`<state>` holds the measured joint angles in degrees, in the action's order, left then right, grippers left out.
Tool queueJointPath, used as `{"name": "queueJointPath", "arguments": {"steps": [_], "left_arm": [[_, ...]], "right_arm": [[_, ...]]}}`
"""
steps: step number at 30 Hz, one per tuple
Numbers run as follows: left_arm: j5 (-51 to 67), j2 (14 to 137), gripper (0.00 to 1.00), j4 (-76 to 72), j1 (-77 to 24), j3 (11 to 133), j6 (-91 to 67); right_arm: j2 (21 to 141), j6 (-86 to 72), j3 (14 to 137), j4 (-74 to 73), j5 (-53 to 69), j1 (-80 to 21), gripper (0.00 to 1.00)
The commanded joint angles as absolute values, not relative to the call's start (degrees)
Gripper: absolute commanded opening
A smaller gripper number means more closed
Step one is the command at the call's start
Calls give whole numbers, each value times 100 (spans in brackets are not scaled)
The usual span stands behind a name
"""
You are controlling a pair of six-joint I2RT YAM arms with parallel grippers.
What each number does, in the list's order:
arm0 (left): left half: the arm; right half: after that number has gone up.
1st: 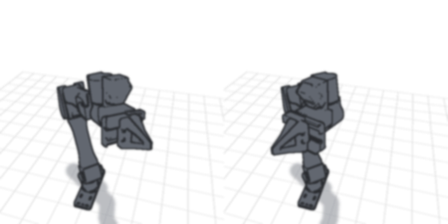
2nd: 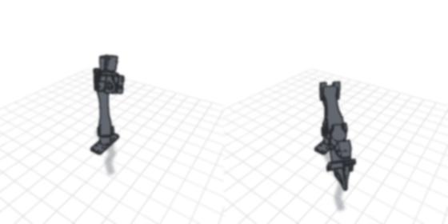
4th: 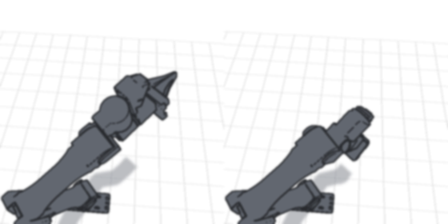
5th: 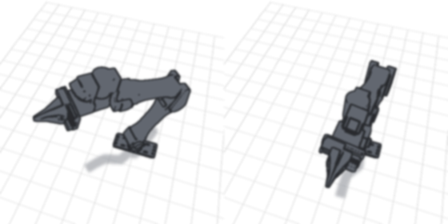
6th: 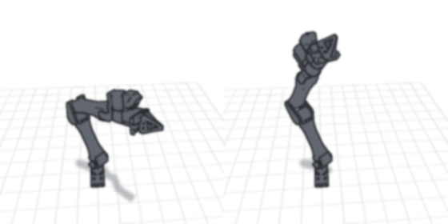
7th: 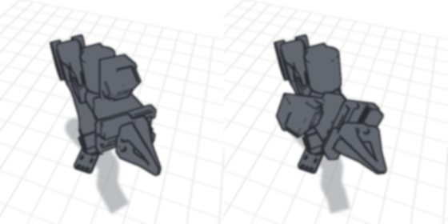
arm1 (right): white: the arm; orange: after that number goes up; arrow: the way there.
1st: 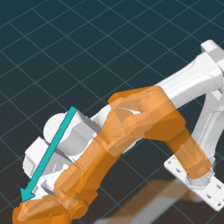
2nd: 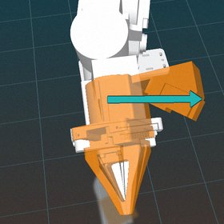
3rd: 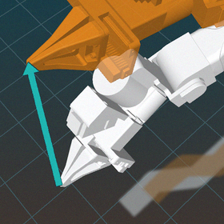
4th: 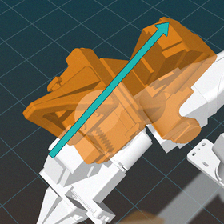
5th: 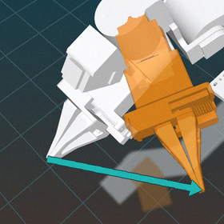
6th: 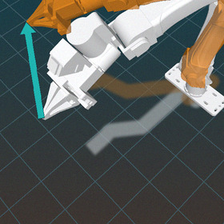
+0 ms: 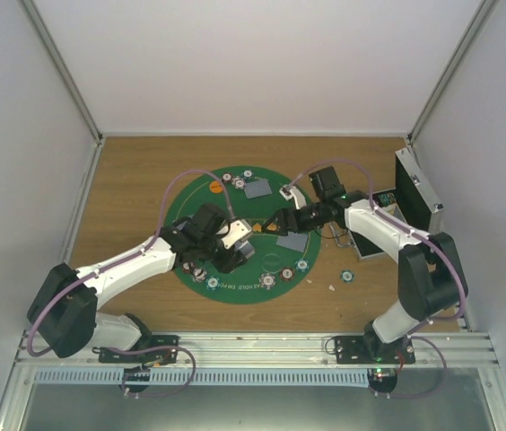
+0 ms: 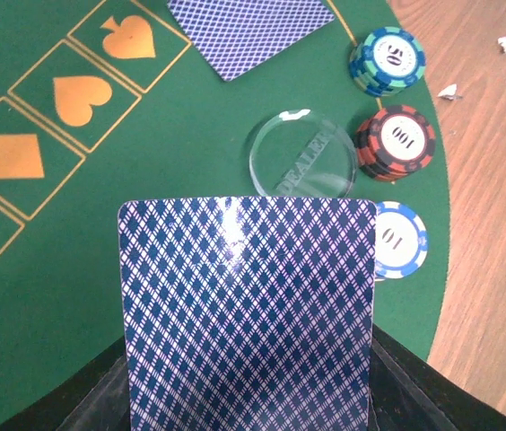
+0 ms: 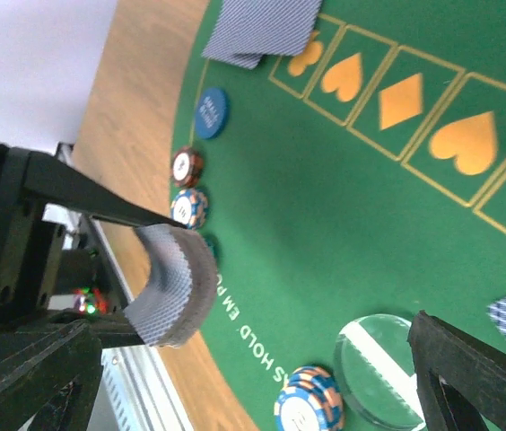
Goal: Distribute texas hold em gaming equipment
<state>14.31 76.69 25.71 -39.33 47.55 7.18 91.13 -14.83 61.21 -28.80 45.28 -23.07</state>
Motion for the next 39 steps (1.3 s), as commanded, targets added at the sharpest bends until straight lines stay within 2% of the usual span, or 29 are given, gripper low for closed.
{"name": "queueJointPath", "arguments": {"steps": [1,12,18,24,31,39], "left_arm": [[1740,7695,56,2164,-4027,4897,818],[1655,7574,56,2219,-4113,4839,848],[1587,7543,56,2199,-4153,4817,836],[1560,7494,56,2177,-4166,4786,811],[1537,7451,56,2186,-4175,4746,803],[1520,7434,56,2182,-4175,4746,800]], "right_arm": [[9245,-1286,6199,-2993,5164,-2489,94],[10147,-939,6927,-3391,4887,-3174,90],[10284,-756,6987,-3580,4577,-3322,79],[10321,-716,6978,-3643,4271,-3419,71],[10021,-688,6921,-3661,3595,-3375,68],[9818,-564,6711,-3768,3711,-3151,64]]}}
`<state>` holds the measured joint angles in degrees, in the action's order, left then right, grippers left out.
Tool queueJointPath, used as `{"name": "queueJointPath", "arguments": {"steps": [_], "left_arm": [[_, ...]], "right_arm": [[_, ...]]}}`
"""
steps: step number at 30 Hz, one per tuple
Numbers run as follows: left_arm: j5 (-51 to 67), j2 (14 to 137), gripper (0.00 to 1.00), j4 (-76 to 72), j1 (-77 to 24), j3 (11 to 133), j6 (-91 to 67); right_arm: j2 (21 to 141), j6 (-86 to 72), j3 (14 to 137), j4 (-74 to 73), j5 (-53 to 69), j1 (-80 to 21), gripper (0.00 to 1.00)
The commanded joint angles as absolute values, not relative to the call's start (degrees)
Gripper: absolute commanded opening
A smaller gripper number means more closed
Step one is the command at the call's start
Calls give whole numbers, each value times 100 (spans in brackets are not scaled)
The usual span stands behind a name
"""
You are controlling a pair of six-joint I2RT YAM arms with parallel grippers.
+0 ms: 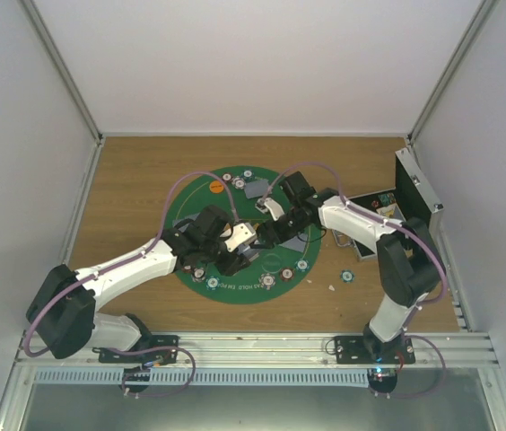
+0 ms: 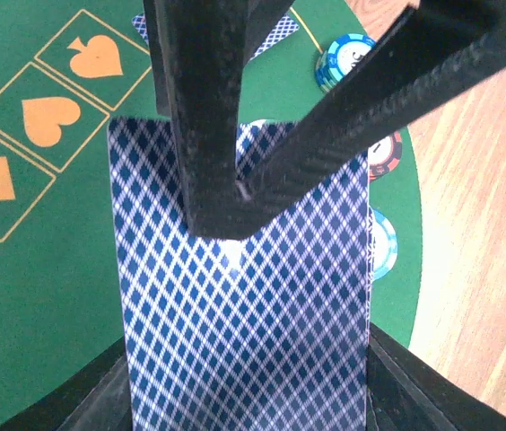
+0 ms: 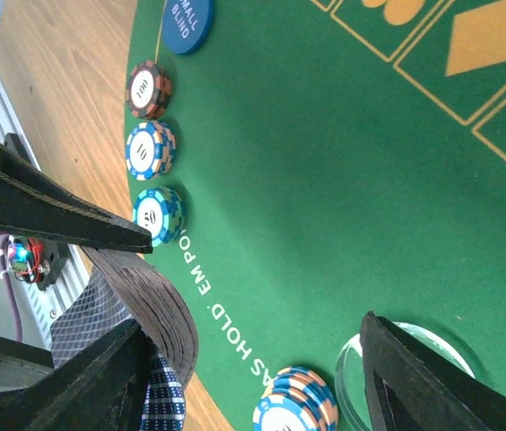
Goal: Distribute texas hold em gaming equipment
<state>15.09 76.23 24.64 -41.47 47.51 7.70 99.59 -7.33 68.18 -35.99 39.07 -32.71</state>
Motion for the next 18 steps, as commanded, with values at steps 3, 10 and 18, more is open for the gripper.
{"name": "queueJointPath", "arguments": {"steps": [3,10,18], "left_arm": [[1520,7453,56,2192,-4182,4746,811],[1496,7470,56,2198,-4184,4726,809],[1412,7445,56,2212,-4184,4703,774]], "right_arm": [[9839,-544,6706,-3742,4159,-3147,59],[9705,-557,6612,-3628,4654,-3155,34],[9450,-580,6515,-3718,4374,-3139,2]]}}
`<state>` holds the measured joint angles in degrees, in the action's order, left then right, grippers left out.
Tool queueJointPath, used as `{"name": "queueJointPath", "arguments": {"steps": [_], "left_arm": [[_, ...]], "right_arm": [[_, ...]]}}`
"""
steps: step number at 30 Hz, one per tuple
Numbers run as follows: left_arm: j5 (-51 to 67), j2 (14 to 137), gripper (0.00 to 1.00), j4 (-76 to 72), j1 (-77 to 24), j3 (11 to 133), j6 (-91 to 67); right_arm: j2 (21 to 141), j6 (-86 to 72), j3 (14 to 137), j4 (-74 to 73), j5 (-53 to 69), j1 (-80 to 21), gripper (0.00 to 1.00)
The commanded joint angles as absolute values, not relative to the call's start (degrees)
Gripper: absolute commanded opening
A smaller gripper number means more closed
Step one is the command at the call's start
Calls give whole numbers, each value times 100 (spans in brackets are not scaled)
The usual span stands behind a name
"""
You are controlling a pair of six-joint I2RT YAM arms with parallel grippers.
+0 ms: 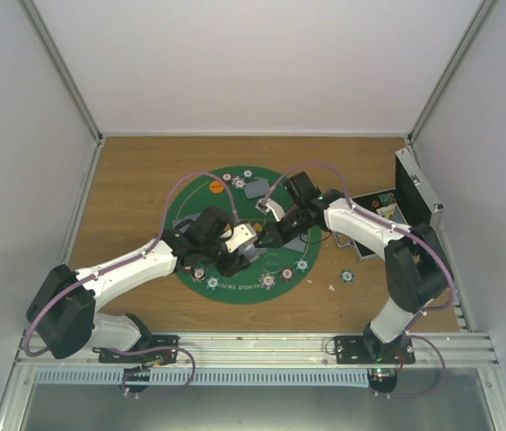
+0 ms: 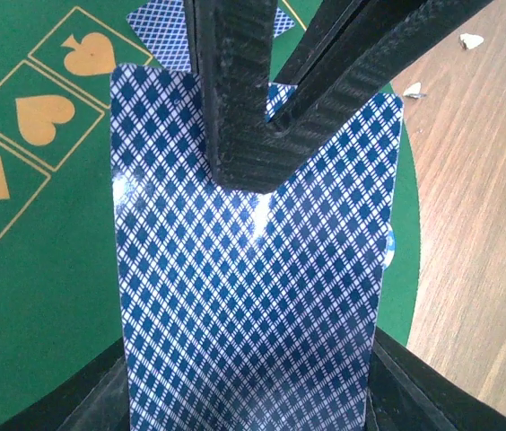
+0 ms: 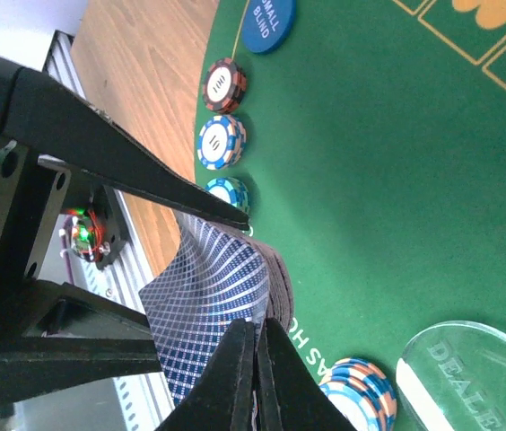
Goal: Distribute texas hold em gaming equipment
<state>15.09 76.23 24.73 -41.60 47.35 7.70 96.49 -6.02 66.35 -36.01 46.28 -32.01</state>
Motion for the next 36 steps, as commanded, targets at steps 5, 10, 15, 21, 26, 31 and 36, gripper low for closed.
{"name": "queueJointPath", "arguments": {"steps": [5,10,15,21,26,31,36], "left_arm": [[1340,7435,55,2218,-4184,4685,758],[1101,7422,55,2208,-4168,4606,795],[1020,7410,55,2193,-4033,4544,809],[1110,7455,55,2172,-3908,4561,825],[1134,7534,55,2141,-3864,4595,848],[1134,7600,55,2118,-3820,4617,853],[1136,7654,55,2101,-3773,4643,852]], "right_arm": [[9325,-595,6461,-3694,3989,-2953,1],[9369,-867,6382,-3309,3391,-2326,1],[9778,-1397,6509,-2268,3603,-1668,1],[10904,-1720,7412,-1673,4211,-1310,1],[11970,-1705,8642,-1897,4456,-1255,1],[12800,-1729,9634,-2165,4723,-1230,1],[13367,-1685,10250,-2523,4663,-1222,1]]}}
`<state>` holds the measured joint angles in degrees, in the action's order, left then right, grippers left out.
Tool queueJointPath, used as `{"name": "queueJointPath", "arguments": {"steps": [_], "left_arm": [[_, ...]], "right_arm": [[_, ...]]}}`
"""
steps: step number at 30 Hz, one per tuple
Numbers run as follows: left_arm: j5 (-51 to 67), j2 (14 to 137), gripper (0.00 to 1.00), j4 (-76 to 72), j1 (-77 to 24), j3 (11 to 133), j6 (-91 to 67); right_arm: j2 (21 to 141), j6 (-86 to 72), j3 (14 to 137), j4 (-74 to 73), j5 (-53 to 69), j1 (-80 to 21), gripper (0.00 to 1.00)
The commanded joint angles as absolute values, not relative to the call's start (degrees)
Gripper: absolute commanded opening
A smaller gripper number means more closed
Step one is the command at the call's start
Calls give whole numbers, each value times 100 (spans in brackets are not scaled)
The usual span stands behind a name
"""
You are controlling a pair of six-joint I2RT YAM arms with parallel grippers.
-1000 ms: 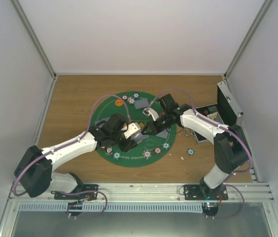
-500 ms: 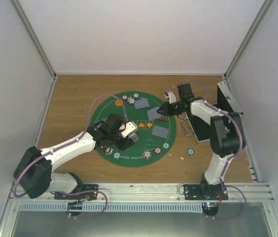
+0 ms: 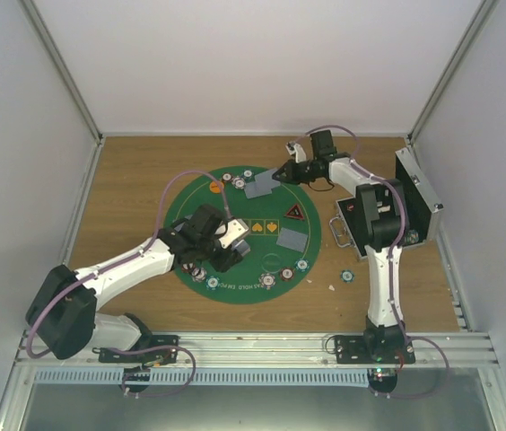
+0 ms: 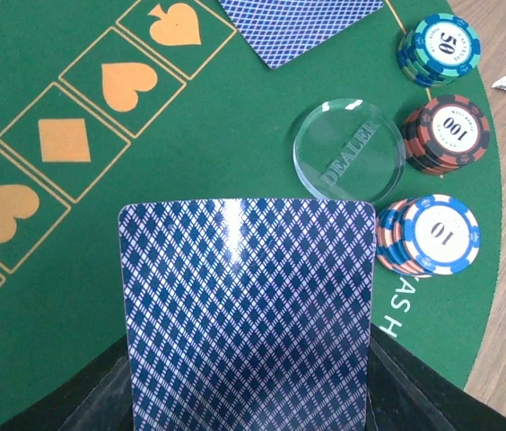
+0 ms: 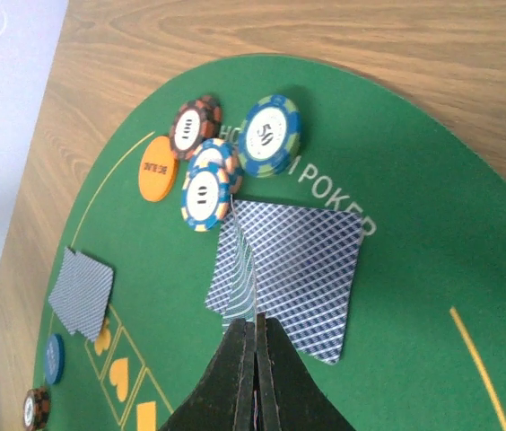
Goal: Distribute texas hold em gaming equipment
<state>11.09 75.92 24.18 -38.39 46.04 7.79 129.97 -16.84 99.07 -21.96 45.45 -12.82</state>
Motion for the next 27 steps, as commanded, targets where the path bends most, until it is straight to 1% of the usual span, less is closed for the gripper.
{"name": "queueJointPath", "arguments": {"steps": [1,3,5,6,8,9,13,15,17,19,21,23,27], "left_arm": [[1134,7663,55,2096,-3771,4653,855],[1134,7685,55,2115,-3771,4682,868],[1134,7702,55,2123,-3771,4715,886],[1130,7714,55,2125,-3771,4726,894],[1145,7723,55,2128,-3771,4745,920],[1143,7731,55,2135,-3771,4758,927],[1173,7722,55,2148,-3771,4785,971],[1208,7716,55,2152,-3771,4781,996],[1223,7704,56,2158,-3771,4781,1010],[1214,7695,56,2159,-3779,4781,1021],[1219,7682,56,2148,-3792,4773,1026],[1225,7681,56,2138,-3812,4772,1033],[1250,7699,56,2146,-3878,4768,1032]], "right_arm": [[13414,-1675,10276,-2559,4608,-1223,3],[13453,-1658,10298,-2609,4427,-1223,7],[13457,-1602,10337,-2707,4201,-1215,17],[13449,-1566,10358,-2759,4091,-1213,22],[13397,-1501,10379,-2886,3777,-1190,37],[13331,-1476,10350,-2913,3646,-1168,39],[12797,-1351,9974,-2934,2951,-1024,66],[12424,-1183,9707,-2990,2538,-990,74],[12077,-960,9454,-3153,2254,-993,78],[11730,-838,9128,-3346,2309,-1018,83],[11401,-759,8769,-3480,2810,-1117,86],[11114,-686,8399,-3584,3466,-1316,86],[10692,-588,7872,-3692,4163,-2060,86]]}}
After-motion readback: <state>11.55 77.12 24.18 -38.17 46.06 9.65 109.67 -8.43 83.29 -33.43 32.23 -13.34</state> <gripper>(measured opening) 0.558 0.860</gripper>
